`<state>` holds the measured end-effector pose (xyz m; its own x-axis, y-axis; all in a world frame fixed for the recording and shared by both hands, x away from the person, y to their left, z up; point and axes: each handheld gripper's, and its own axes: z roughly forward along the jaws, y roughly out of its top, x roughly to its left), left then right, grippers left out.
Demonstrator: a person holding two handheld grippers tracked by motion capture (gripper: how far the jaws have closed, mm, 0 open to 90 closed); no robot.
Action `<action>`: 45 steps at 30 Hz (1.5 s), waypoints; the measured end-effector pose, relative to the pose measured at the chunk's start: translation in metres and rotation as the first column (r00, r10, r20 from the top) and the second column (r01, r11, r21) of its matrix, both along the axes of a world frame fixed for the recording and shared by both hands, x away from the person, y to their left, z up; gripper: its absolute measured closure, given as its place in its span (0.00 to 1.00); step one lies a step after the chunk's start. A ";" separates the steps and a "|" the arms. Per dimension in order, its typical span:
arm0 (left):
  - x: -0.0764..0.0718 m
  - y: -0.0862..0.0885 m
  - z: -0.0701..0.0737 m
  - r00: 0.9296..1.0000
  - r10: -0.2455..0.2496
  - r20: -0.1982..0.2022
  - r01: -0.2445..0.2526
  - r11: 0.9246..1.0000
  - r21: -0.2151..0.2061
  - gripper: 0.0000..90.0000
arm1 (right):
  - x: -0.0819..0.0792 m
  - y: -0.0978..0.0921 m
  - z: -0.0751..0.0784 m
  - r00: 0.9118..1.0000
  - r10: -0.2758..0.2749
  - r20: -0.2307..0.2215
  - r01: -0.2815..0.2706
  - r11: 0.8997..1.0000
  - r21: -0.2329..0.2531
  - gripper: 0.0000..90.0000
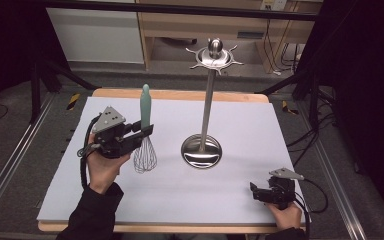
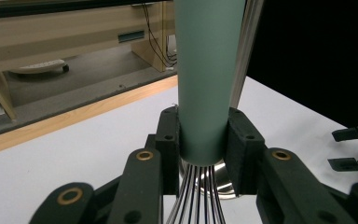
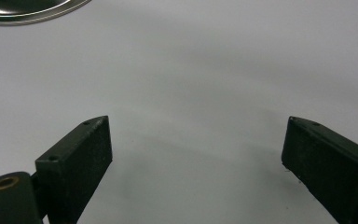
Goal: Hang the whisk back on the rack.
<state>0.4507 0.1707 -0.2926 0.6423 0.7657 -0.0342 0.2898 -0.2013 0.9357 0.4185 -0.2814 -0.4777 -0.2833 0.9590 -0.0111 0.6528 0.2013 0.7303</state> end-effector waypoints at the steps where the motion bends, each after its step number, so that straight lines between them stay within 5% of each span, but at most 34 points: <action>1: 0.001 -0.002 0.001 1.000 -0.004 0.002 0.004 1.000 -0.001 0.76 | 0.000 0.000 0.000 1.000 0.000 0.001 0.000 1.000 0.000 0.10; 45: 0.030 -0.068 0.046 0.998 -0.060 0.017 0.059 0.997 0.056 0.76 | 0.001 -0.001 0.000 1.000 -0.001 0.003 0.001 1.000 0.013 0.10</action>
